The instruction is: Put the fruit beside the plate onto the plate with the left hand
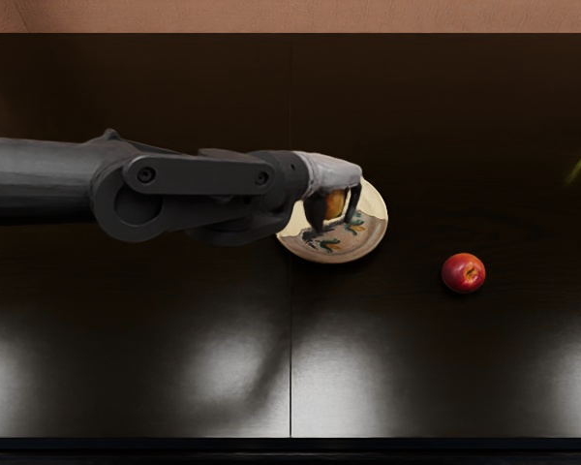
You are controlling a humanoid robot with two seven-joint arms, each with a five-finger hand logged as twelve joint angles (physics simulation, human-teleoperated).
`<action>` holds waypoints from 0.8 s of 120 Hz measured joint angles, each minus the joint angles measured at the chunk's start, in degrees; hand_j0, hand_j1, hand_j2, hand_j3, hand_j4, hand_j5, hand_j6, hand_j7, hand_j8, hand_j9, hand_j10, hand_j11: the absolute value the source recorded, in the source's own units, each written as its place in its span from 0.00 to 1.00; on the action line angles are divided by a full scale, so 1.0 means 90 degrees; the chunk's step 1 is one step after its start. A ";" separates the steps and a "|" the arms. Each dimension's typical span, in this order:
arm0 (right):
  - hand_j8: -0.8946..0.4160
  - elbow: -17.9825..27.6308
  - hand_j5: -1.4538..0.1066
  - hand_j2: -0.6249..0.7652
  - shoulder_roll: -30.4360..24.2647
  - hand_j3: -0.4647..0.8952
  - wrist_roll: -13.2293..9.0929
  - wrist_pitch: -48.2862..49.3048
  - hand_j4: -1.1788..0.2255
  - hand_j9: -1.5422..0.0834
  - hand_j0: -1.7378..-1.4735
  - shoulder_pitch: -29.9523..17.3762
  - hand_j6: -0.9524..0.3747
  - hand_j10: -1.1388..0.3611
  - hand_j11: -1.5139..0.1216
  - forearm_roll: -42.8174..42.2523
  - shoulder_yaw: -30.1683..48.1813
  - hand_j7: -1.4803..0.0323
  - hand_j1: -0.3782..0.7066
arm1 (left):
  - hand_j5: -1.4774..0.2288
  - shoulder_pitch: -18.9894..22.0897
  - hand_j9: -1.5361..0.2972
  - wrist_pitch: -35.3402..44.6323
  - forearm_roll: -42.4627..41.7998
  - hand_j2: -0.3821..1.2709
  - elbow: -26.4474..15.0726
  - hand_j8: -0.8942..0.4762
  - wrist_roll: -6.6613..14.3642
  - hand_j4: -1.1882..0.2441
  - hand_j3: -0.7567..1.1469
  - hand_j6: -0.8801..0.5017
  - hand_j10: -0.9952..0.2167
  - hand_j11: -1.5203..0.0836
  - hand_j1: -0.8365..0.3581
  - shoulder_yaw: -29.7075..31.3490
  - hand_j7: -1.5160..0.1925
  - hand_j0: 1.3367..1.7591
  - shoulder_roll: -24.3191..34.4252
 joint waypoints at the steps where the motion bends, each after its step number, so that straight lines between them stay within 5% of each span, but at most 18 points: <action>1: 0.66 0.0000 0.91 0.45 0.0000 0.34 0.0000 0.0000 0.82 0.92 0.30 0.0000 0.69 0.74 0.90 0.0000 0.0000 0.95 0.06 | 0.36 0.0001 0.35 0.0002 -0.0002 0.29 0.0008 0.38 0.0000 0.36 0.40 0.26 0.33 0.38 0.45 -0.0001 0.37 0.73 0.0000; 25: 0.66 0.0000 0.91 0.45 0.0000 0.34 0.0000 0.0002 0.82 0.92 0.30 0.0000 0.69 0.74 0.90 0.0000 0.0000 0.95 0.06 | 0.54 0.0031 0.53 0.0054 -0.0053 0.28 0.0151 0.42 0.0000 0.53 0.40 0.36 0.48 0.59 0.60 -0.0050 0.55 0.75 -0.0049; 50: 0.66 0.0000 0.91 0.45 0.0000 0.34 0.0000 0.0001 0.82 0.92 0.30 0.0000 0.69 0.74 0.90 0.0000 0.0000 0.95 0.06 | 0.62 0.0280 0.61 0.0052 -0.0111 0.27 0.0180 0.45 -0.0001 0.61 0.40 0.42 0.56 0.69 0.69 -0.0392 0.64 0.76 0.0041; 72: 0.66 0.0000 0.91 0.45 0.0000 0.34 0.0000 0.0000 0.82 0.92 0.30 0.0002 0.69 0.74 0.90 0.0000 0.0000 0.95 0.06 | 0.65 0.0682 0.64 -0.0157 -0.0546 0.26 0.0085 0.46 -0.0029 0.63 0.40 0.44 0.59 0.72 0.72 -0.1256 0.67 0.76 0.1009; 96: 0.66 0.0000 0.91 0.45 0.0000 0.34 0.0000 -0.0001 0.82 0.92 0.30 0.0000 0.69 0.74 0.90 0.0000 0.0000 0.95 0.06 | 0.66 0.1322 0.65 -0.1860 -0.1826 0.26 0.0031 0.46 -0.0054 0.64 0.40 0.45 0.60 0.73 0.73 -0.2669 0.69 0.76 0.2578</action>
